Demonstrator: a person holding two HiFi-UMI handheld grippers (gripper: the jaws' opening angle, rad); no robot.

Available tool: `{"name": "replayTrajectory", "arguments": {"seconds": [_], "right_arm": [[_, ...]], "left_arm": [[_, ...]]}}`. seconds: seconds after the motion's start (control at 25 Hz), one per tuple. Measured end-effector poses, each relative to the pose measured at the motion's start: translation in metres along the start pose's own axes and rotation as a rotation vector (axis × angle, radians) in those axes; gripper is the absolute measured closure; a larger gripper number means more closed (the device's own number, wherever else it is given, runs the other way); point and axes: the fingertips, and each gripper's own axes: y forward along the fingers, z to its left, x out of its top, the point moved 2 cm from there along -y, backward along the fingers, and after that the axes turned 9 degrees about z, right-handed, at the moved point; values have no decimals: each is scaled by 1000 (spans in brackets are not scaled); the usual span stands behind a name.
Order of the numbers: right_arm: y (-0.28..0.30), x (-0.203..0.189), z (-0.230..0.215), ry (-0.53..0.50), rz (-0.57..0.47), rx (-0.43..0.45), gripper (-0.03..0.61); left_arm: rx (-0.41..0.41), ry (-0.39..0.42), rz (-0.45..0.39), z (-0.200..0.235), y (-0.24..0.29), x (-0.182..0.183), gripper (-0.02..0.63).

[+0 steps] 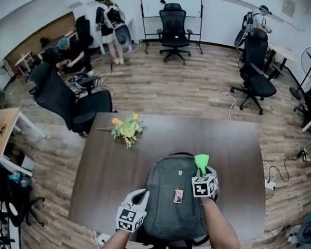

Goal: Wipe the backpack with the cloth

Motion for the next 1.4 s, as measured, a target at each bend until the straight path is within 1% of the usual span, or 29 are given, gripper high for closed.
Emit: {"name": "replayTrajectory", "arguments": {"seconds": [0.12,0.24,0.36,0.48,0.68,0.8,0.96,1.08,1.2,1.4], "right_arm": [[-9,4,2,-1,-27,9,471],[-22,12,13,-11,-65,28,471],[-34,21,33,-9,-108,81,472],[-41,24,61,-11,-128,146,471],[-44,18,104,-50,-92,230,471],[-45,11,128,-27,-74,291,471],[-44,11,157,14,-78,373,471],[-46,16,182,10,-80,430,471],[-45,20,204,-18,-74,459,471],[-42,17,228,-64,-53,484,471]], "left_arm": [[-3,17,-6,-5,0,2,594],[4,11,-17,-5,-2,4,594],[10,3,-12,-3,-4,2,594],[14,-6,-10,0,-7,0,594],[28,-34,-10,2,-11,-4,594],[36,-53,-2,4,-16,-11,594],[47,-64,16,10,-21,-17,594],[62,-69,14,16,-24,-19,594],[77,-76,10,22,-28,-19,594],[88,-81,14,27,-33,-22,594]]}}
